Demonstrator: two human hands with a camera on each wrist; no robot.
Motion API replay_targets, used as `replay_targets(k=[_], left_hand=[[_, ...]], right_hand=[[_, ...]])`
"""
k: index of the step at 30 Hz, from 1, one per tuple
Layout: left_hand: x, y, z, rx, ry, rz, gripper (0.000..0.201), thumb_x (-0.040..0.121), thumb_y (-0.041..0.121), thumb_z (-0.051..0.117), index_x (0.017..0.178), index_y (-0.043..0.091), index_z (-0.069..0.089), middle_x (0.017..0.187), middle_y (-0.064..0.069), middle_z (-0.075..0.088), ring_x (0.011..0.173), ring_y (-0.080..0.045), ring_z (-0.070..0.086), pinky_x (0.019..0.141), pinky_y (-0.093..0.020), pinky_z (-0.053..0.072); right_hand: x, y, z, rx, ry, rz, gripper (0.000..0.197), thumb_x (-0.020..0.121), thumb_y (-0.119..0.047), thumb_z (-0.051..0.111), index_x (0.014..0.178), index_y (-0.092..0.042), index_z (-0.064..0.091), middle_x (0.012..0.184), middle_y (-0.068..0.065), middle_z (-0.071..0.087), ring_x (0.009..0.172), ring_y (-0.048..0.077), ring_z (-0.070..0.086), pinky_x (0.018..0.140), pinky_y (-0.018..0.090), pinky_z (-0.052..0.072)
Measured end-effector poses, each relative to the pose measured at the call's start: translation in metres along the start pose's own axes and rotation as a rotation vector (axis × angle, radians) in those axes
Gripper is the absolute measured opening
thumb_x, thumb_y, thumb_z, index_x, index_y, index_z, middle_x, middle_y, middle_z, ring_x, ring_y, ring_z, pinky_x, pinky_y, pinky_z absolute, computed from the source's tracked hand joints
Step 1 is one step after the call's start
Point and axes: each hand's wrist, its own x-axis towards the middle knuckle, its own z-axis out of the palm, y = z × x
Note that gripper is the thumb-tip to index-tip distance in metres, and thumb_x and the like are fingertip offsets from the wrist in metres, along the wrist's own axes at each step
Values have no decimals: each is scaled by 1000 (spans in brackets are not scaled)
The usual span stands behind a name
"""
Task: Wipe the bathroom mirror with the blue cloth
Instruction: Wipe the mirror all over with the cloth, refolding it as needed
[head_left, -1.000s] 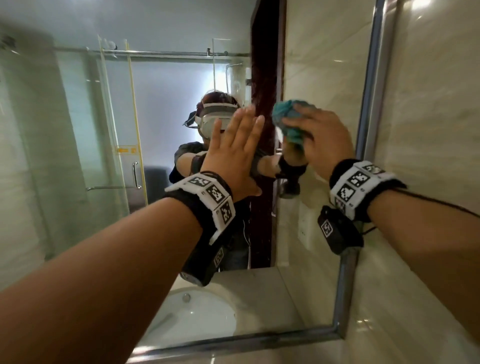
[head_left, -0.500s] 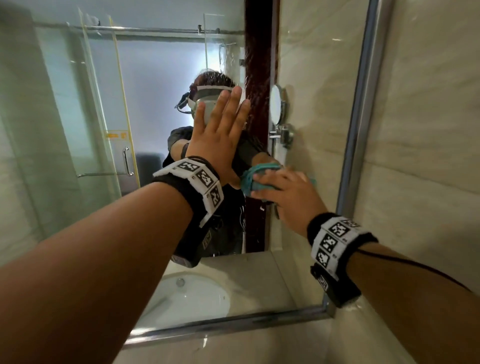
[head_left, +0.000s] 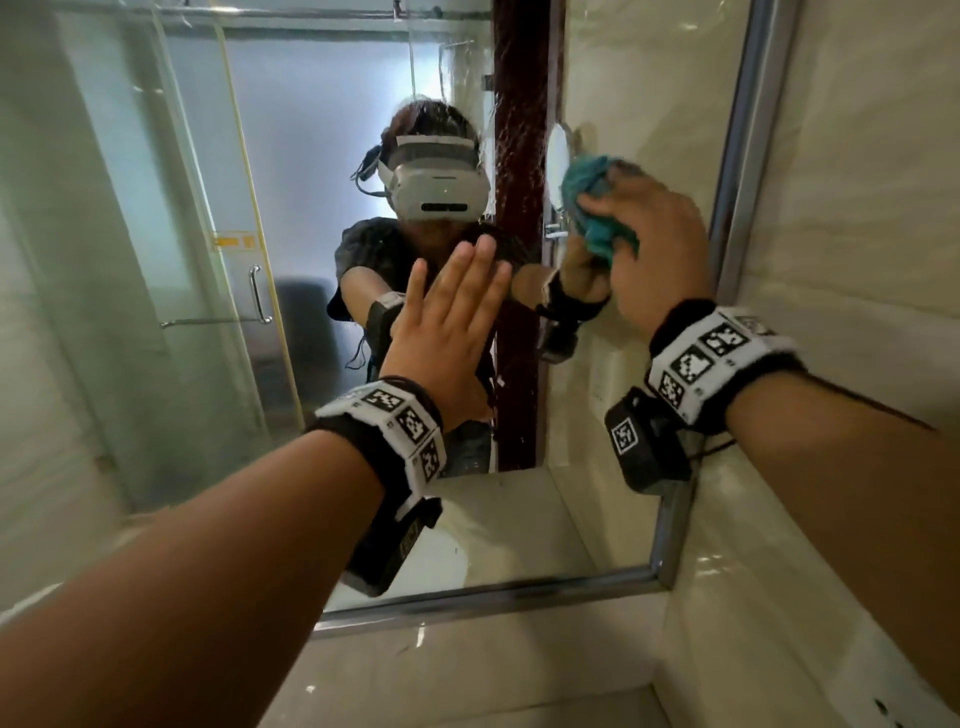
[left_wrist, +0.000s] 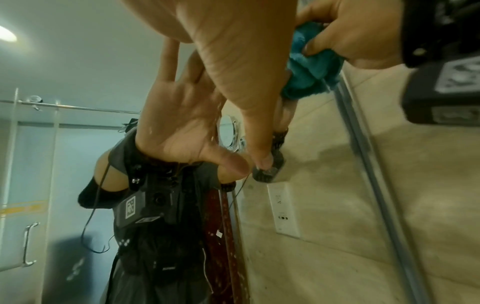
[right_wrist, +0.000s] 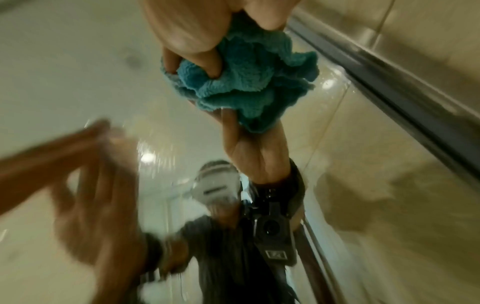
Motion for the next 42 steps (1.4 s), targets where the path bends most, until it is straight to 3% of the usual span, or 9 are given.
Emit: replay_targets(k=[9,13,19,24,30,34,36,38,42], left_hand=[[4,1,15,-24,77,-10,143,55,74,69,146,11,-22,154,-12,-23,143,-29,-19,109,-49,-21],[5,1,16,-17,74,-15,144,55,71,72,144,11,-24,155,-12,-23,143,-29,-18,108,-48,-20],[5,1,19,0,82,-18,148,51,69,74,144,12,-25,155,-11,-23,144,-28,-18,110,-48,-17],[6,0,22,5,98,-10,146,54,72,71,143,11,-26,154,-12,-24,143,-29,-19,109,-49,-18],[5,4,17,22,104,-23,148,51,72,72,145,9,-24,155,-13,-22,144,-30,-16,110,-50,-15],[-12,14,23,-31,116,-19,130,68,62,67,145,9,-23,154,-15,-23,143,-30,-18,112,-51,-14],[-36,20,36,-34,132,2,128,68,62,67,148,8,-18,155,-15,-21,144,-31,-16,116,-54,-4],[-62,25,54,-61,120,22,128,64,64,69,150,7,-7,156,-17,-15,145,-32,-11,116,-56,5],[-89,22,86,-2,14,14,137,53,64,78,151,8,0,158,-16,-8,145,-32,-6,116,-53,3]], right_hand=[[-138,15,53,-95,-408,-574,30,79,-14,54,94,-31,74,113,-6,67,105,17,47,78,50,46],[-105,7,29,-2,-549,-452,52,65,15,68,104,-19,72,117,5,64,110,31,56,90,55,44],[-41,-26,8,49,-82,8,44,79,-12,43,117,-20,65,135,-2,52,121,26,43,105,27,23],[-92,-14,41,-49,-190,-256,57,72,10,65,111,-31,66,127,-3,58,115,29,51,97,55,39],[-164,9,43,-207,-553,-528,51,61,-7,84,104,-30,70,117,-7,64,102,23,60,80,47,50],[-120,5,21,-50,-335,-198,40,88,-6,54,125,-22,58,134,3,50,121,22,46,105,30,37],[-90,14,7,-4,-97,47,41,89,-1,46,125,-18,58,132,11,49,119,20,43,98,12,29],[-73,21,1,48,88,172,45,86,1,45,126,-17,57,130,17,49,118,27,45,93,11,28],[-89,12,22,38,63,195,36,90,-16,49,124,-21,59,124,12,51,106,9,41,87,0,24]])
